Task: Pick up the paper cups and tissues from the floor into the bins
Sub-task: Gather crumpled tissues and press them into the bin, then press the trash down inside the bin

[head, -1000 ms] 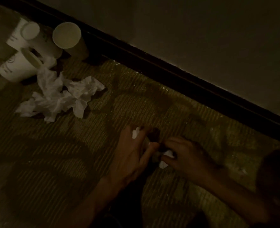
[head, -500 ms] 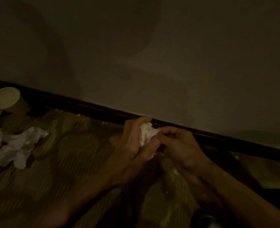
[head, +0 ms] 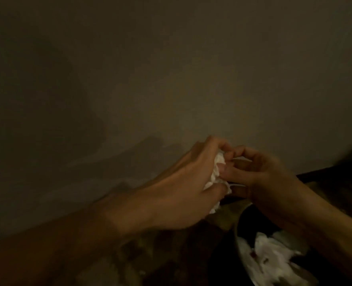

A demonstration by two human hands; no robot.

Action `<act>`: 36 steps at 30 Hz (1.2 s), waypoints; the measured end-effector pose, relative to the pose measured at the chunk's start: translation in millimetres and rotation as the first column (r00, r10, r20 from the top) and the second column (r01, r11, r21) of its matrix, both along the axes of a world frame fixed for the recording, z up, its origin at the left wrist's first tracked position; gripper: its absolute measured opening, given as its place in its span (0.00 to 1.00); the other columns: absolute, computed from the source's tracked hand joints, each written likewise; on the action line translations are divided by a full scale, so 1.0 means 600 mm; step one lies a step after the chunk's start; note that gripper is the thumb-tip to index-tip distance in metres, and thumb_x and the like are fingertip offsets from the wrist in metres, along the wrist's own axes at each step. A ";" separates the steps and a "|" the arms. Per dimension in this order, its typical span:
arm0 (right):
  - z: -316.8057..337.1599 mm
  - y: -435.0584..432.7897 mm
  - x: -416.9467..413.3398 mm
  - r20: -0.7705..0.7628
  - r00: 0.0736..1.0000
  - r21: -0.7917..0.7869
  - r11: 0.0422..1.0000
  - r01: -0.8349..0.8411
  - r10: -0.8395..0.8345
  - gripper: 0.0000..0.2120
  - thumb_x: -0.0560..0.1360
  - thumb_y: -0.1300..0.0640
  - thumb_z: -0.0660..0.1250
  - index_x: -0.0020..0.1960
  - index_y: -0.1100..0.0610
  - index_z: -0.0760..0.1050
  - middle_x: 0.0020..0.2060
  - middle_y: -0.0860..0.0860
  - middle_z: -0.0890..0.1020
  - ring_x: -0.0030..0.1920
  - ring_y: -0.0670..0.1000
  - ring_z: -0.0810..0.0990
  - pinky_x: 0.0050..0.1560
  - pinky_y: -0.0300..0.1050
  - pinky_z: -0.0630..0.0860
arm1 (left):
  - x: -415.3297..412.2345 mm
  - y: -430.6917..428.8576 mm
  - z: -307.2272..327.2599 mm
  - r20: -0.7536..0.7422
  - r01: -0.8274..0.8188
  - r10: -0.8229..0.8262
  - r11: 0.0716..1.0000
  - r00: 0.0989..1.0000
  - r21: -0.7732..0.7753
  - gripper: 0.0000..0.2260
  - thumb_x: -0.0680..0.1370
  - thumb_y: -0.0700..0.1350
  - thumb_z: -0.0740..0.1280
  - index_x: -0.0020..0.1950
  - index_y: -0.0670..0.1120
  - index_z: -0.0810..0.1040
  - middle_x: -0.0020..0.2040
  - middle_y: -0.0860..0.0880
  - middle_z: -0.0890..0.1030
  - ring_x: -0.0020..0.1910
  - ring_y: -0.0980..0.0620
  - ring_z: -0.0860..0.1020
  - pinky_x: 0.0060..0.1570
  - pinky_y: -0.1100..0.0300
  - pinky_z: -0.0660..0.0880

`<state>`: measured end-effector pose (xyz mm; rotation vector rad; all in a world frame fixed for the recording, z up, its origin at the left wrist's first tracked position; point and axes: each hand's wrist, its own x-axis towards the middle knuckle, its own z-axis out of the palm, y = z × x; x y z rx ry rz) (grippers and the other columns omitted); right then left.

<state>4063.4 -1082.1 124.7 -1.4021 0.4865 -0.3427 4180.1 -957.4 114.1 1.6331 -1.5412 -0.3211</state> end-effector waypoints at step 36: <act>-0.196 -0.219 -0.400 -0.301 0.860 -0.892 0.442 -0.100 -0.412 0.13 0.78 0.47 0.65 0.51 0.56 0.79 0.48 0.50 0.81 0.53 0.51 0.76 0.51 0.41 0.68 | -0.255 -0.332 -0.161 0.176 0.160 -0.366 0.721 0.914 0.674 0.23 0.81 0.54 0.63 0.75 0.51 0.66 0.73 0.46 0.70 0.70 0.46 0.69 0.67 0.55 0.68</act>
